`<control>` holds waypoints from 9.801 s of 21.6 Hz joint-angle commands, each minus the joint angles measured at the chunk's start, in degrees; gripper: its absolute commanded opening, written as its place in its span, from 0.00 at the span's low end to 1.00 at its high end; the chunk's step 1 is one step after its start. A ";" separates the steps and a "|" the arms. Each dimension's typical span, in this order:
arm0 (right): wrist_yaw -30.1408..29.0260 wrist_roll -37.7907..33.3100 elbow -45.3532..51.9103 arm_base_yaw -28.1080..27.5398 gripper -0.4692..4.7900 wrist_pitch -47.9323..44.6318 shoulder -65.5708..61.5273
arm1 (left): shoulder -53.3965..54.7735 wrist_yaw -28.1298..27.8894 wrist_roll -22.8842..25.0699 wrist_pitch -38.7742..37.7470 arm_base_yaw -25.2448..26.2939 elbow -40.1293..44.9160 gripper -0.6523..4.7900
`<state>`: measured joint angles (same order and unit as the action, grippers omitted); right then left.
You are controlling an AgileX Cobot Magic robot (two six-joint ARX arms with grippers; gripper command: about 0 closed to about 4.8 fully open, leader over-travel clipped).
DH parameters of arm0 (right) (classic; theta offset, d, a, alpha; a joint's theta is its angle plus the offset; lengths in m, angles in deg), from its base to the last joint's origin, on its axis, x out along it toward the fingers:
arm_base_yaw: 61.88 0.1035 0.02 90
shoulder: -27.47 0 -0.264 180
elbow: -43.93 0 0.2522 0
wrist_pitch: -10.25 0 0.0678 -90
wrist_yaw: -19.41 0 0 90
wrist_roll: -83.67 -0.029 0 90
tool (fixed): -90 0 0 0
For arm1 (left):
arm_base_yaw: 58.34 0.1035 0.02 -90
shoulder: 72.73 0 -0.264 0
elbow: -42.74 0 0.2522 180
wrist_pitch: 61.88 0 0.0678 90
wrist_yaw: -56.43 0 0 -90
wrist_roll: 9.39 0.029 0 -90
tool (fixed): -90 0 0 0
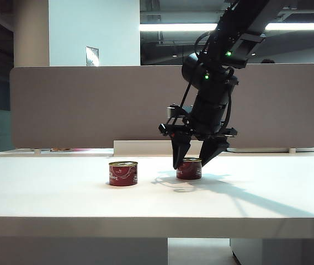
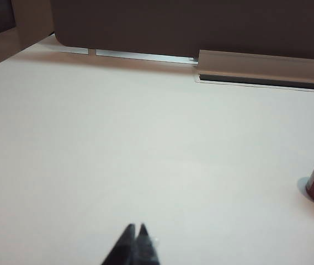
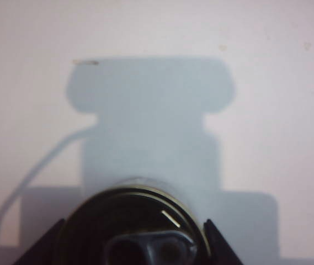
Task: Stack a can of tomatoes on the right onto the can of tomatoes on the left.
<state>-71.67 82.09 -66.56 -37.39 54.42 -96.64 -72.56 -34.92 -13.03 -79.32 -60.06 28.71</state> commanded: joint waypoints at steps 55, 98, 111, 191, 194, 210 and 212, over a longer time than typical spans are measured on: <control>-0.61 6.08 -13.86 13.66 0.49 8.02 -2.49 | 0.07 0.04 0.22 0.72 0.04 -0.17 0.11; -1.44 6.14 -14.60 13.62 0.89 8.33 -2.05 | 0.07 0.07 0.22 0.72 0.04 -0.17 0.11; 7.39 8.22 -14.91 10.64 0.45 12.92 8.59 | 0.07 0.07 0.22 0.70 0.04 -0.17 0.11; 2.73 -5.25 95.93 -23.54 0.09 -29.38 124.15 | 0.07 2.67 0.22 0.63 0.04 -0.17 0.11; 3.08 -1.62 96.32 -23.52 0.09 -29.35 124.15 | 0.07 2.67 0.22 0.63 0.04 -0.17 0.11; 4.17 -1.36 96.70 -23.41 0.09 -26.10 124.15 | 0.07 2.67 0.22 0.63 0.04 -0.17 0.11; 4.17 -1.36 96.70 -23.41 0.09 -26.10 124.15 | 0.07 2.67 0.22 0.63 0.04 -0.17 0.11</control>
<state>-67.76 80.51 29.79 -60.91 29.05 27.40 -72.54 -32.49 -13.03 -79.32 -60.08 28.71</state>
